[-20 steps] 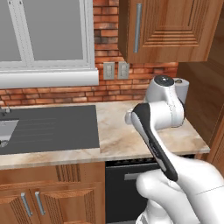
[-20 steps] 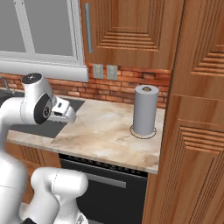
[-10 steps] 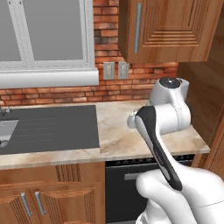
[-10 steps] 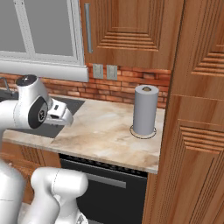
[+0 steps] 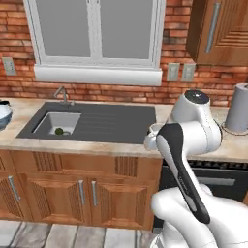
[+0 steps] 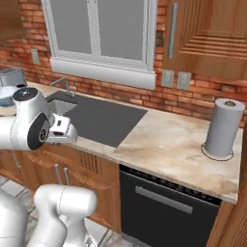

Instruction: Clear the mugs and bowl far away from the sink.

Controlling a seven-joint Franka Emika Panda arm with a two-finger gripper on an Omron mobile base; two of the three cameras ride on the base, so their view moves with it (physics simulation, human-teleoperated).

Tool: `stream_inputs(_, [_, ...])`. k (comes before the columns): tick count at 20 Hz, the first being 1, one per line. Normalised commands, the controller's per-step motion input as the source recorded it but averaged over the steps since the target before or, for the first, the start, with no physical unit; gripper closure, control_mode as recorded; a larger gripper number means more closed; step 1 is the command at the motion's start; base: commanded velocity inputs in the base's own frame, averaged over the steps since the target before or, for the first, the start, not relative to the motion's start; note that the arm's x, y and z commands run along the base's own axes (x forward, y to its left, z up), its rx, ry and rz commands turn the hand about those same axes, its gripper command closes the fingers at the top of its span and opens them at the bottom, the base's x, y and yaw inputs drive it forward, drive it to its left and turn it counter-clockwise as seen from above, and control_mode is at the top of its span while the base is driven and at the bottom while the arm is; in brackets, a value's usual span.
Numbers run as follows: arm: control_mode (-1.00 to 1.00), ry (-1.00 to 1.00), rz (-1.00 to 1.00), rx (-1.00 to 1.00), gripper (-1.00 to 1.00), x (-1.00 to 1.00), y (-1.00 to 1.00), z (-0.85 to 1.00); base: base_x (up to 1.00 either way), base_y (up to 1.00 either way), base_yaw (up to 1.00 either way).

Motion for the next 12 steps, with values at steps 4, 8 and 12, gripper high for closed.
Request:
stream_inputs(4, [1.0, 0.0, 0.0, 0.0, 1.0, 0.0, 0.0, 0.0, -0.52, 1.0, 0.53])
stream_inputs(8, [1.0, 0.0, 0.0, 0.0, 1.0, 0.0, 0.0, 0.0, -0.38, 1.0, 0.75])
stream_inputs(12, [1.0, 0.0, 0.0, 0.0, 1.0, 0.0, 0.0, 0.0, -0.12, 0.77, 0.9])
